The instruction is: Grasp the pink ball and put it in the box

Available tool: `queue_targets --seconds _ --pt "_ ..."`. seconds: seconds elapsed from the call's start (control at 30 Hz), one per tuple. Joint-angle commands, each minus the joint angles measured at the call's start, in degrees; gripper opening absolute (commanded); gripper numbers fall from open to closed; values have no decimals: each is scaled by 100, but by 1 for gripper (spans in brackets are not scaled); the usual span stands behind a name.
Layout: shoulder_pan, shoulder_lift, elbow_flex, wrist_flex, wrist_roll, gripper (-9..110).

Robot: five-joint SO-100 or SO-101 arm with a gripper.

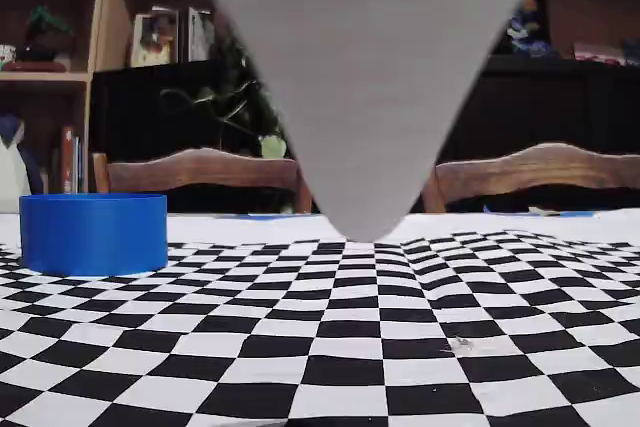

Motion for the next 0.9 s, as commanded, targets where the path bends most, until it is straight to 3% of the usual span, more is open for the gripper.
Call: queue_targets --seconds 0.0,0.6,0.87 --pt "-26 105 44 26 0 0" --pt "-26 105 44 26 9 0" --pt "18 105 44 -1081 -35 0"
